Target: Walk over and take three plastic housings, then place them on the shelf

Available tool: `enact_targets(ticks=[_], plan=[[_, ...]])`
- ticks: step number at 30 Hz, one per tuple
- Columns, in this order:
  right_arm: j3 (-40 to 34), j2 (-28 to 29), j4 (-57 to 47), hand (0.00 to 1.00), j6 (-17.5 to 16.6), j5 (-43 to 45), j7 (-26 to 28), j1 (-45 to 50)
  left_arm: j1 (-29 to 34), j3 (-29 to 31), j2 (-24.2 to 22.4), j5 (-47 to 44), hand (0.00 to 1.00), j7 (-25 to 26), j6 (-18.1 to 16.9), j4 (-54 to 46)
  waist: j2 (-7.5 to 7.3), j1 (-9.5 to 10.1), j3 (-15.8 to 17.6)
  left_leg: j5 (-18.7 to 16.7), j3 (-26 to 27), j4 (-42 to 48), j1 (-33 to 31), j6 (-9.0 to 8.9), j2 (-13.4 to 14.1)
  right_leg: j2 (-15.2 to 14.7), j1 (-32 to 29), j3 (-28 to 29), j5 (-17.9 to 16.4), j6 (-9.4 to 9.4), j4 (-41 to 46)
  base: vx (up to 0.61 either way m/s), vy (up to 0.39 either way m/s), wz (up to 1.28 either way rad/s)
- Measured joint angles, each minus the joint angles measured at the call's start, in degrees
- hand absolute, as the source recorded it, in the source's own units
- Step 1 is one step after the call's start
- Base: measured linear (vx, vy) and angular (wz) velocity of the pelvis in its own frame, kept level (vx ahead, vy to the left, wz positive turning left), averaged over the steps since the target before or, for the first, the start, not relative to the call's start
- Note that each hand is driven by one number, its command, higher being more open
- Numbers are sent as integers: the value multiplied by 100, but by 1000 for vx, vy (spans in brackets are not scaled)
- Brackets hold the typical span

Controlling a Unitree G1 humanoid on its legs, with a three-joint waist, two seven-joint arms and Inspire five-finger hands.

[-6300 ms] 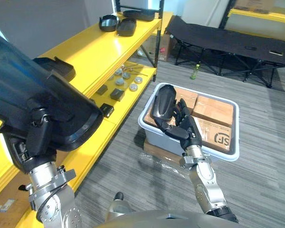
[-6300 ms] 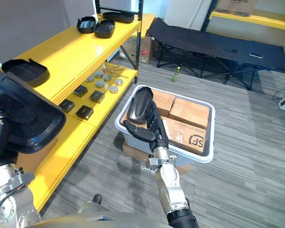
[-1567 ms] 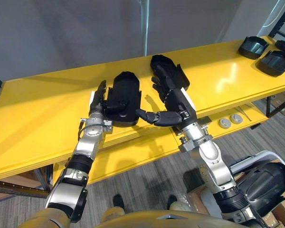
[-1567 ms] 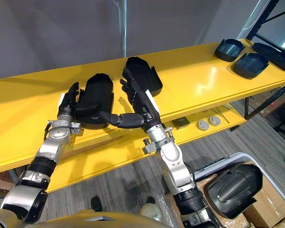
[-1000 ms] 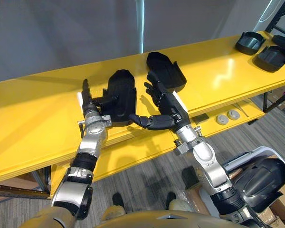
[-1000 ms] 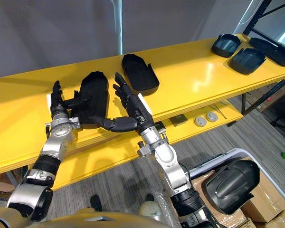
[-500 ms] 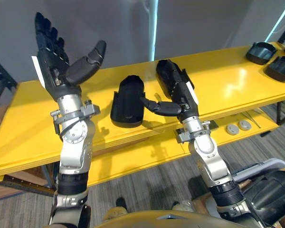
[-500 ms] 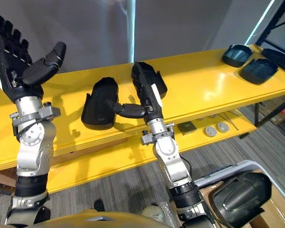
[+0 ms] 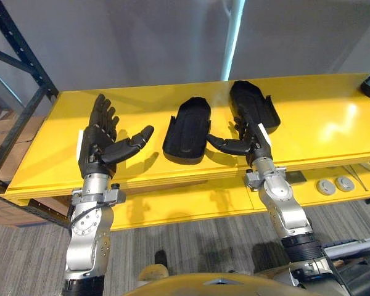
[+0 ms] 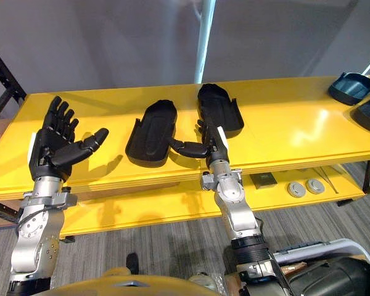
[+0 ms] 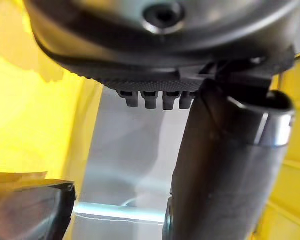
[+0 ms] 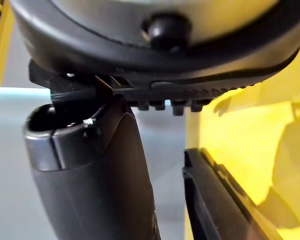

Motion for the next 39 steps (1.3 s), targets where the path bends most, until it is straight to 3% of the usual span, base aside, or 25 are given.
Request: enact_targets(ticks=[3, 11, 18, 28, 39], plan=[[-12, 0, 172, 100, 46, -1, 10, -81, 86, 2, -126, -37, 100, -302, 61, 0, -2, 79, 2, 0, -45, -1, -7, 0, -11, -2, 36, -52, -5, -2, -16, 4, 1, 7], [-31, -23, 835, 100, 75, -3, 60, -680, 339, -66, -135, -300, 100, -515, 110, 8, -33, 137, 21, 26, -167, -2, -186, -22, -19, -2, -48, -148, -22, -28, 0, -10, 1, 7], [-27, -67, 1538, 100, 88, 12, 73, -1508, 571, -129, -136, -320, 100, -584, 109, 16, -55, 387, 81, 41, -294, 0, -201, -17, -41, -6, -12, -266, -28, -32, 9, -3, -5, 10], [-1, -498, 3000, 100, 84, 259, 133, -2595, 738, -303, -135, -525, 100, -853, 98, 29, 27, 541, 398, 132, -497, -1, -205, -7, -61, -18, 106, -491, -55, -57, 94, -17, -1, 9], [3, -844, 3756, 100, -31, 339, 339, -3027, 733, -466, -133, -681, 100, -863, 84, 225, 86, 670, 459, 153, -585, -1, -217, -11, -58, -20, 159, -563, -55, -56, 82, -10, -3, 4]])
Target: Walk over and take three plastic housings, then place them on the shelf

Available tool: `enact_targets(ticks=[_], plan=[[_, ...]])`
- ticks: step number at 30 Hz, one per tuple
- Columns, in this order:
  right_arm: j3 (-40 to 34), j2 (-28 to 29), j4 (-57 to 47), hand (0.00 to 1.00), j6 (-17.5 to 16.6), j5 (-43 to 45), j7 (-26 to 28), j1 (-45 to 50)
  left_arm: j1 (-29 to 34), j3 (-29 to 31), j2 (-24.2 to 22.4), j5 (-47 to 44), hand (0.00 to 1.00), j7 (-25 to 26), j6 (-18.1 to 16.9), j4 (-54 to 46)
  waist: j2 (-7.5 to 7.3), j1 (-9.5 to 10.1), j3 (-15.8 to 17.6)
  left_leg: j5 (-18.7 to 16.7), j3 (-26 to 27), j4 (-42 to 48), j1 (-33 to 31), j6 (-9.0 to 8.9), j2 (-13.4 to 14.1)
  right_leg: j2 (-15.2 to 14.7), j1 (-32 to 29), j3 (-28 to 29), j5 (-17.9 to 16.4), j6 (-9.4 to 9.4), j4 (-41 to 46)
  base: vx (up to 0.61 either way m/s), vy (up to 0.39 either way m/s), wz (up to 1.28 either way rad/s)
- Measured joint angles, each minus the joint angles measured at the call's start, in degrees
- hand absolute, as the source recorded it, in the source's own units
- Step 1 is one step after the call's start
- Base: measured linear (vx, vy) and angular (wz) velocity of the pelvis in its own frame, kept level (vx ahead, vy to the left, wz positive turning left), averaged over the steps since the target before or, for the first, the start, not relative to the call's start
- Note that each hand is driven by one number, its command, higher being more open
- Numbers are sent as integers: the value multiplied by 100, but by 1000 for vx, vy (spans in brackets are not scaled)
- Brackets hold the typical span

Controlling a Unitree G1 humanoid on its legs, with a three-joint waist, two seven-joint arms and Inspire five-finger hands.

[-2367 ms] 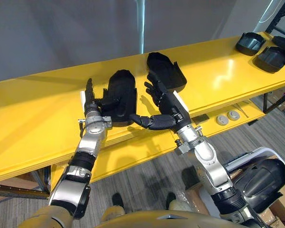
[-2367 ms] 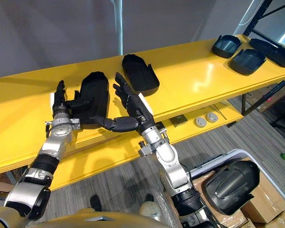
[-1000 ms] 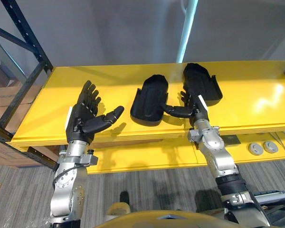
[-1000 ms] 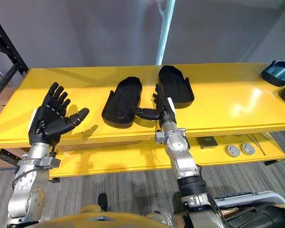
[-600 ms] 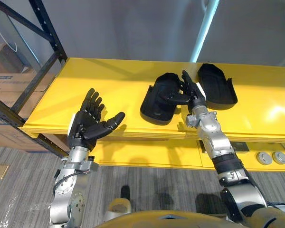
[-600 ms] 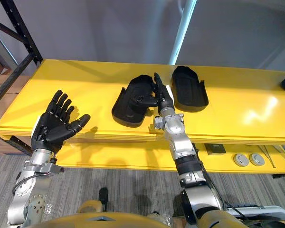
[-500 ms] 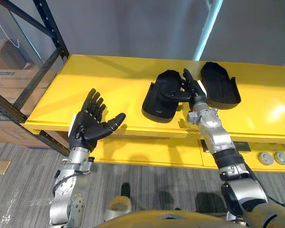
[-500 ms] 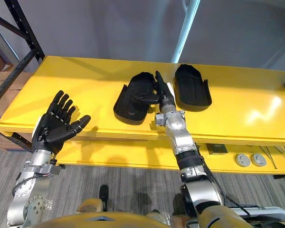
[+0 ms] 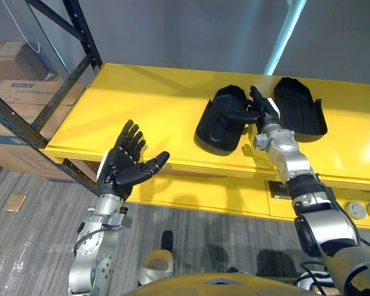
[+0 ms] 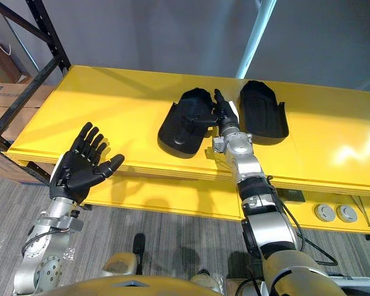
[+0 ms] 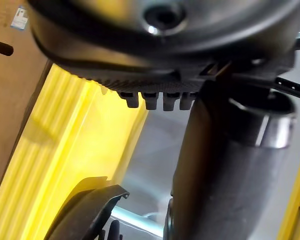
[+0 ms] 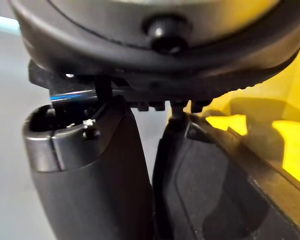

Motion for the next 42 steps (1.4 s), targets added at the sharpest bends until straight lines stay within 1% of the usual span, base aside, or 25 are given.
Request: enact_targets(ticks=[3, 5, 9, 11, 13, 14, 15, 16, 17, 18, 19, 20, 22, 24, 26, 28, 31, 34, 37, 38, 40, 42], plan=[[39, -64, 400, 100, -63, -43, 23, -329, -9, -123, 93, -5, 100, -3, -7, 209, 16, 9, 13, 11, -53, 0, -28, 1, 21, 17, 16, -49, 5, 5, -20, 2, -19, 8], [42, -139, 477, 100, -124, -80, 7, -466, -18, -252, 199, -12, 100, -15, -18, 335, 16, 45, 14, 12, -71, 0, -48, -1, 33, 24, 18, -62, 7, 6, -47, -1, -9, 7], [53, -261, 339, 100, -570, -225, -122, -609, -1, -287, 224, -16, 100, -38, -116, 375, 19, 63, 23, 18, -97, 1, -87, -13, 21, 22, 25, -114, 15, 15, -93, 6, -3, 6], [52, -295, -219, 100, -654, -350, -253, -562, 1, -225, 224, -19, 100, -38, -151, 370, 17, 31, 25, 10, -51, 12, -89, -11, 19, 25, 6, -89, 32, 42, -103, 38, -9, -7], [39, -345, -1463, 100, -802, -464, -362, -239, 4, -209, 223, -53, 100, -42, -160, 369, 14, 8, 26, 10, 24, 20, -49, 5, 20, 24, -6, -11, 46, 61, -102, 44, -8, -15], [39, -362, -1782, 100, -855, -563, -360, -140, 4, -208, 223, -56, 100, -43, -161, 369, 14, 6, 26, 3, 49, 20, -31, 12, 21, 23, -10, 21, 46, 61, -102, 47, -7, -23], [42, -395, -2396, 100, -948, -593, -316, 73, 3, -202, 223, -58, 100, -48, -162, 369, 10, -3, 28, -26, 125, 19, 18, 15, 25, 18, -26, 67, 45, 61, -106, 28, -2, -20], [41, -421, -2691, 100, -987, -704, -282, 195, 3, -198, 223, -60, 100, -56, -170, 368, 4, -15, 26, -41, 154, 17, 36, 21, 23, 15, -26, 84, 42, 60, -106, 32, 3, -29], [42, -472, -3303, 100, -1110, -976, -180, 422, 6, -165, 222, -66, 100, -78, -206, 347, -11, -58, 26, -82, 247, 3, 58, 16, 22, 15, -57, 179, 39, 55, -106, 16, 9, -25], [42, -472, -3468, 100, -1152, -1029, -108, 469, 6, -138, 225, -67, 100, -83, -216, 335, -18, -84, 25, -107, 283, 2, 58, 2, 22, 18, -84, 207, 38, 54, -104, 34, 8, -33], [44, -472, -3812, 100, -1189, -1032, 75, 597, -4, -58, 224, -67, 100, -93, -222, 300, -46, -181, 22, -129, 330, 1, 60, -18, 29, 17, -91, 247, 29, 41, -105, 25, 4, -26], [42, -476, -3961, 100, -1190, -1037, 169, 693, -7, -27, 226, -67, 100, -96, -223, 275, -66, -227, 21, -131, 371, 1, 73, -13, 33, 16, -97, 278, 30, 41, -105, 25, 0, -23], [40, -483, -4135, 100, -1184, -1166, 377, 922, -14, -1, 227, -67, 100, -96, -223, 243, -111, -305, 14, -148, 461, 0, 129, -5, 40, 16, -99, 360, 27, 37, -107, 5, -1, -19], [41, -535, -4248, 100, -1169, -1234, 599, 1177, -78, -7, 227, -67, 100, -99, -223, 227, -145, -343, -1, -164, 529, 0, 129, -19, 57, 19, -133, 401, 25, 34, -110, 4, -5, -18], [48, -540, -4367, 100, -1160, -1253, 815, 1480, -134, -5, 234, -66, 100, -89, -223, 221, -175, -339, -19, -170, 598, 0, 127, -16, 75, 29, -199, 476, 25, 32, -110, -4, -11, -17], [79, -540, -4466, 100, -1160, -1427, 1030, 1800, -126, -4, 236, -66, 100, -26, -220, 166, -212, -372, -45, -174, 629, 2, 130, -12, 81, 32, -201, 506, 39, 49, -109, 29, -17, -9], [164, -539, -4588, 100, -1160, -1467, 1264, 2196, -107, -2, 238, -66, 100, 100, -214, -2, -273, -448, -106, -173, 642, 18, 134, -14, 81, 33, -203, 516, 51, 61, -106, 20, -11, -2], [232, -539, -4622, 100, -1169, -1469, 1421, 2463, -97, -3, 238, -66, 100, 134, -213, -3, -290, -466, -193, -189, 673, 20, 151, -22, 86, 34, -206, 542, 50, 61, -106, 14, -5, -4], [365, -536, -4622, 100, -1191, -1484, 1541, 2648, -20, 0, 237, -65, 100, 162, -213, -3, -278, -465, -206, -249, 725, 7, 205, -42, 97, 37, -204, 595, 40, 54, -102, -15, -4, -10], [403, -531, -4622, 100, -1201, -1484, 1550, 2683, 3, -1, 237, -65, 100, 169, -208, -3, -277, -466, -212, -274, 729, 3, 208, -75, 97, 38, -208, 603, 30, 43, -102, -32, 0, -8], [517, -528, -4622, 100, -1339, -1700, 1568, 2813, 19, 0, 236, -64, 100, 200, -197, -3, -271, -461, -216, -272, 728, 1, 203, -73, 100, 40, -227, 602, 0, 5, -102, -17, 0, -1], [698, -521, -4622, 100, -1442, -1928, 1569, 2854, 40, 0, 236, -64, 100, 242, -197, -3, -265, -461, -219, -271, 723, 1, 192, -73, 101, 41, -237, 600, -11, 18, -103, 0, 0, 0]])
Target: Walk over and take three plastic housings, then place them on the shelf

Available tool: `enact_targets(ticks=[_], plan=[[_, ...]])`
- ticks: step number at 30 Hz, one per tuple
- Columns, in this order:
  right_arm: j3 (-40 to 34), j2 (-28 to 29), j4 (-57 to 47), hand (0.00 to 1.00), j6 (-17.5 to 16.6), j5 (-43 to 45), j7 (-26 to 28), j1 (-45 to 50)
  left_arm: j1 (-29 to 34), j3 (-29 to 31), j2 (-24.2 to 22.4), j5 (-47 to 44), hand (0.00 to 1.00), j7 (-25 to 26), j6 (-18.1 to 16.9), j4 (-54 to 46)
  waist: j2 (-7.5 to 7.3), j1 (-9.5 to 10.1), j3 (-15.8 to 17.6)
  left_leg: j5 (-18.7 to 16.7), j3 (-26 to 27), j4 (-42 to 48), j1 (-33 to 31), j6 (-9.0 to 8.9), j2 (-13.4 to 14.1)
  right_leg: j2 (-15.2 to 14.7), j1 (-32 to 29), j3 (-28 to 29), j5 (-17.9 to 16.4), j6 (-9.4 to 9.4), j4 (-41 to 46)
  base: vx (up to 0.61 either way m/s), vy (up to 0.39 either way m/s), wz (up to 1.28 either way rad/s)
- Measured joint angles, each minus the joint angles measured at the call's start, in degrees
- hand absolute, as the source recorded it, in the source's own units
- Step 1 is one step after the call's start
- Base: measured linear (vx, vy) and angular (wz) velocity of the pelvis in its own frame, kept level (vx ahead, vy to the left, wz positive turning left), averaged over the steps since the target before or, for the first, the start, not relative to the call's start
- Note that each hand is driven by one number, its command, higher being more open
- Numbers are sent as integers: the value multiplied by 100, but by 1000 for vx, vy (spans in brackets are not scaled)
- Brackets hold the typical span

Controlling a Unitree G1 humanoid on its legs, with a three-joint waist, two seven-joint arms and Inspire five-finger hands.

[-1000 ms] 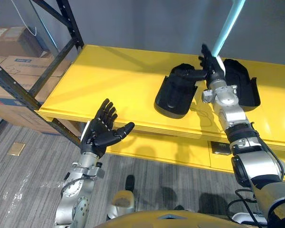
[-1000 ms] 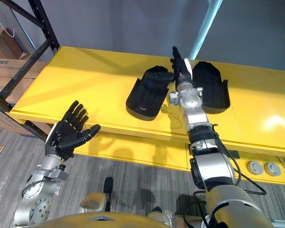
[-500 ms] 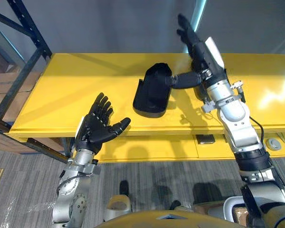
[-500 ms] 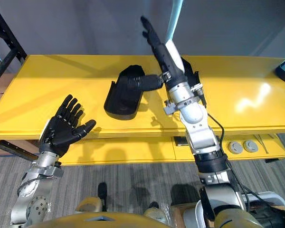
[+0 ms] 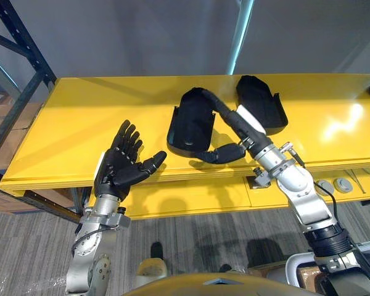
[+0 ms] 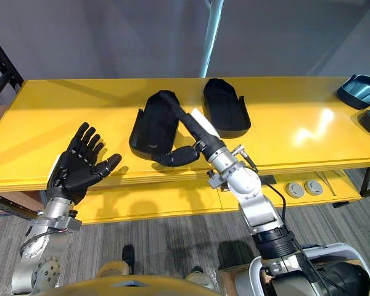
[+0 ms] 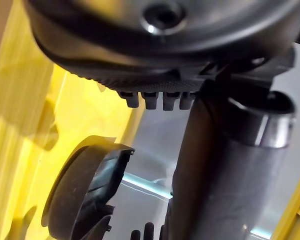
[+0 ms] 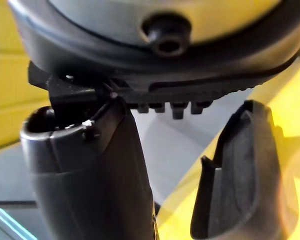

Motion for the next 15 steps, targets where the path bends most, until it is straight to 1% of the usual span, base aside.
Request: enact_targets(ticks=[2, 3, 4, 6, 8, 9, 10, 11, 12, 13, 15], plan=[[182, 34, -6, 100, -142, -247, -83, 70, 48, -4, 0, 1, 100, 5, 0, -3, 7, 2, -24, 7, -26, 0, -61, 5, -4, 0, -36, -26, 3, -4, -1, 4, -5, 9], [255, 68, -41, 100, -202, -508, -140, 139, 112, -8, -1, 1, 100, 5, 0, -4, 17, 4, -56, 21, -79, 1, -138, 13, -9, -1, -54, -62, 14, -12, -4, 37, -9, 22], [336, 69, -53, 100, -240, -739, -231, 175, 166, -11, -1, 3, 100, 11, 1, -4, 24, 0, -60, 61, -143, 4, -192, 49, -23, -3, -69, -115, 42, 27, -6, 39, -9, 22], [461, 67, -51, 100, -240, -983, -343, 175, 220, -15, 0, 25, 100, 55, 6, -4, 25, 30, -61, 74, -172, 10, -204, 64, -30, -4, -60, -149, 47, 31, -3, 24, -7, 17], [544, 79, -50, 100, -240, -1313, -592, 174, 216, -25, 0, 26, 100, 112, 5, -4, 28, 72, -62, 75, -225, 7, -222, 65, -48, -13, -60, -205, 39, 23, -4, 0, -3, 17], [593, 83, -47, 100, -227, -1582, -798, 174, 216, -29, 0, 26, 100, 121, 5, -4, 37, 81, -69, 81, -277, 2, -267, 74, -62, -18, -62, -247, 36, 20, -3, -7, 2, 18], [625, 97, -41, 100, -180, -1833, -1012, 173, 216, -39, 0, 26, 100, 129, 5, -4, 44, 97, -70, 92, -303, 1, -311, 79, -72, -23, -76, -264, 36, 20, -3, -8, 4, 16], [642, 115, -27, 100, -131, -1937, -1111, 173, 222, -43, -1, 26, 100, 137, 5, -4, 46, 113, -69, 95, -305, 1, -323, 81, -75, -25, -90, -265, 36, 20, -1, -7, 9, 7], [685, 134, 35, 100, -32, -2059, -1323, 173, 228, -48, -1, 26, 100, 153, 5, -4, 46, 156, -69, 99, -308, 1, -341, 85, -77, -29, -129, -262, 36, 20, 5, 0, 0, 0], [693, 149, 72, 100, 24, -2167, -1440, 173, 229, -51, -1, 27, 100, 170, 4, -4, 46, 162, -69, 104, -315, 1, -353, 88, -80, -30, -145, -267, 36, 19, 8, -30, 7, 4], [692, 269, 272, 100, 233, -2395, -1853, 163, 283, -51, -1, 26, 100, 273, 3, -4, 50, 163, -67, 115, -326, 0, -379, 93, -85, -34, -144, -276, 31, 12, 15, -10, 2, 2]])
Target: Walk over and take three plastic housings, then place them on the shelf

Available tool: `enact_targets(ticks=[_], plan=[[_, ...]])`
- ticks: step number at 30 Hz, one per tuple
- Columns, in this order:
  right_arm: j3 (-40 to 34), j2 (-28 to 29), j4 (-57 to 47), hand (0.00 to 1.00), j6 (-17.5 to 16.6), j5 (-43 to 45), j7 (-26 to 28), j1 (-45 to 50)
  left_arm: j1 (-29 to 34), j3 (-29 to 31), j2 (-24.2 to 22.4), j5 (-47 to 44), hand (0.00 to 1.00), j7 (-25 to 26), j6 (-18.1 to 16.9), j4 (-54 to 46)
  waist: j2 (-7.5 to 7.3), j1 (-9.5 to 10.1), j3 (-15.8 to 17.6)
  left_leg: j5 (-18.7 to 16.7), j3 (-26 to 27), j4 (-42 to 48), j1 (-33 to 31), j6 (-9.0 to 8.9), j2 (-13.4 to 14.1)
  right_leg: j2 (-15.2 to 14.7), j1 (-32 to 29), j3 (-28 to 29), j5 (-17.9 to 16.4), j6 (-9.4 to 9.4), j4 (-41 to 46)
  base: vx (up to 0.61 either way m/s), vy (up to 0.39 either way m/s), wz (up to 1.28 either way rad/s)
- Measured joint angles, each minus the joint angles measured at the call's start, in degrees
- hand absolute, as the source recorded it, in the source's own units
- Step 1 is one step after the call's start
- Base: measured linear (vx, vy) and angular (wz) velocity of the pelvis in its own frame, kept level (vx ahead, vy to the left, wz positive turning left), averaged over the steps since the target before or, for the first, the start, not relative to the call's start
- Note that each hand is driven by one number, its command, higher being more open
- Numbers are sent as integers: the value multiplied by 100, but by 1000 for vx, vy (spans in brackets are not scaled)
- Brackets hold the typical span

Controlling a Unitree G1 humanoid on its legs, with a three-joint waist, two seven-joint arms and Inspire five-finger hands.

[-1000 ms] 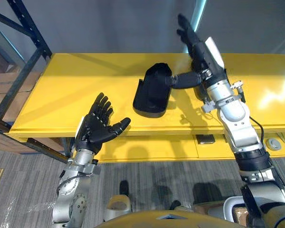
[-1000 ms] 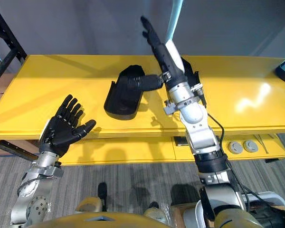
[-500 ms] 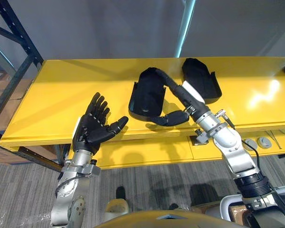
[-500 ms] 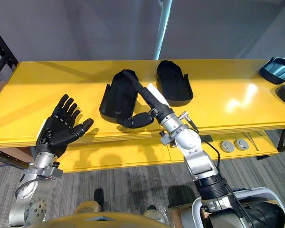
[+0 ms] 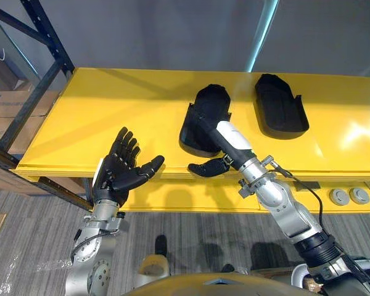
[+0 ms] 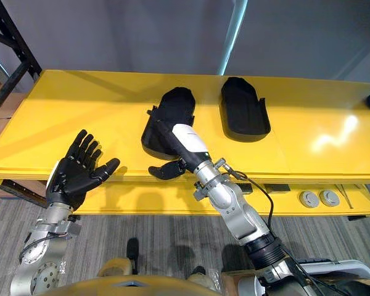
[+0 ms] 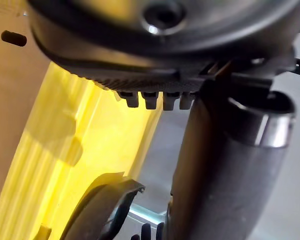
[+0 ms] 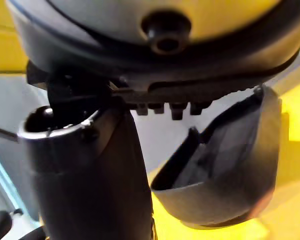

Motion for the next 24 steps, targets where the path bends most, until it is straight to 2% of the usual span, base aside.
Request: enact_targets(ticks=[7, 13, 24], plan=[[1, 32, 459, 100, 390, -756, -878, -70, 137, -223, -6, -3, 100, 71, -5, 0, 51, 2, 27, 19, -113, -1, -16, -24, -2, -15, -1, -99, -66, -36, 106, -15, -4, 5], [142, 33, 871, 100, 695, -1208, -1366, -481, 139, -247, -12, -5, 100, 69, -63, 1, 101, 22, 56, 55, -154, -1, -40, -29, 3, -18, -8, -145, -107, -48, 178, -34, -4, 6], [155, 26, 1346, 100, 1296, -1206, -1614, -972, 146, -252, -11, -10, 100, 64, -91, 2, 103, 157, 78, 133, -293, -1, -104, -15, -2, -10, 19, -295, -105, -46, 195, -24, -7, 7]])
